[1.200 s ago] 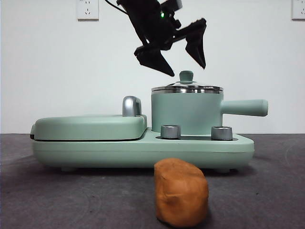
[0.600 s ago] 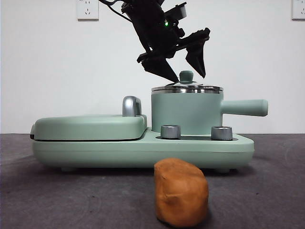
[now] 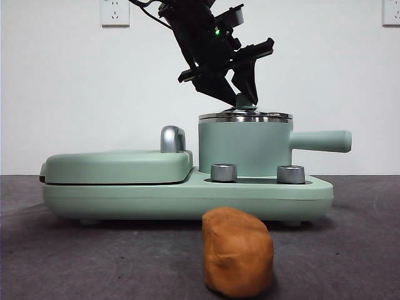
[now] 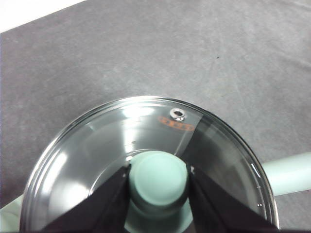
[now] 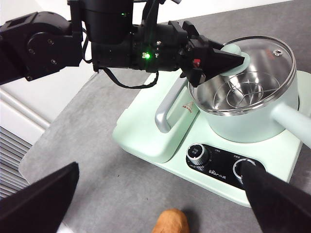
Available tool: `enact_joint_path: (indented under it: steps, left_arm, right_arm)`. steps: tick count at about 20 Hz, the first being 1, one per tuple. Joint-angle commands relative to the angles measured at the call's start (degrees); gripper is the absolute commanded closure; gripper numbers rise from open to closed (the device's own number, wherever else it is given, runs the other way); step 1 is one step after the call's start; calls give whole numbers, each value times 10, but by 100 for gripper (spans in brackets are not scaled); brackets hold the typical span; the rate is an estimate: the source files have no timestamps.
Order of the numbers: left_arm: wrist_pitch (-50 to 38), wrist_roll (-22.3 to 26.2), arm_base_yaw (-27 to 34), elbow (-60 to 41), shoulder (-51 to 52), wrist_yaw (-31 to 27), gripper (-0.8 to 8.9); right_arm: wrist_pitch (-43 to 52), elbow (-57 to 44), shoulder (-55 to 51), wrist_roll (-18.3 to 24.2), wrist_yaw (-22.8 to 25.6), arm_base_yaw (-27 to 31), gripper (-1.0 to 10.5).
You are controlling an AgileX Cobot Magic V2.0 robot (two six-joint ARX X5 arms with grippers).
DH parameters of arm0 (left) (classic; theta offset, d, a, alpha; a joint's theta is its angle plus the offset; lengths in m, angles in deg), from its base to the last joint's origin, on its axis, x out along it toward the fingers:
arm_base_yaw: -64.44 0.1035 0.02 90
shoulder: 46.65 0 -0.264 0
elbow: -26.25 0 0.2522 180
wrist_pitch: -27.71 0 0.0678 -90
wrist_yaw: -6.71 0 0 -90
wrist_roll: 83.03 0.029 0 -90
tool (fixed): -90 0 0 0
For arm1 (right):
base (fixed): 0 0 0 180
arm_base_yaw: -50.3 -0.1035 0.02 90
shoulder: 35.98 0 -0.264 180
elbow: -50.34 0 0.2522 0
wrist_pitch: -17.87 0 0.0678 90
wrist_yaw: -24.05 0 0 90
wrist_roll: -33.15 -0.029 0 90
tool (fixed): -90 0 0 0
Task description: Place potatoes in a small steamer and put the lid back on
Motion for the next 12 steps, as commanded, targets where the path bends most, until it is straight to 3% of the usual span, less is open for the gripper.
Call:
enact_joint_path:
  steps: [1, 6, 12]
  left_arm:
    - [2, 13, -6, 16, -19, 2, 661]
    - [0, 16, -6, 16, -19, 2, 794]
    - [6, 16, -6, 40, -16, 2, 794]
  right_arm:
    - [-2, 9, 3, 6, 0, -2, 397]
    - [-8, 9, 3, 6, 1, -2, 397]
    - [-8, 9, 3, 6, 6, -2, 397]
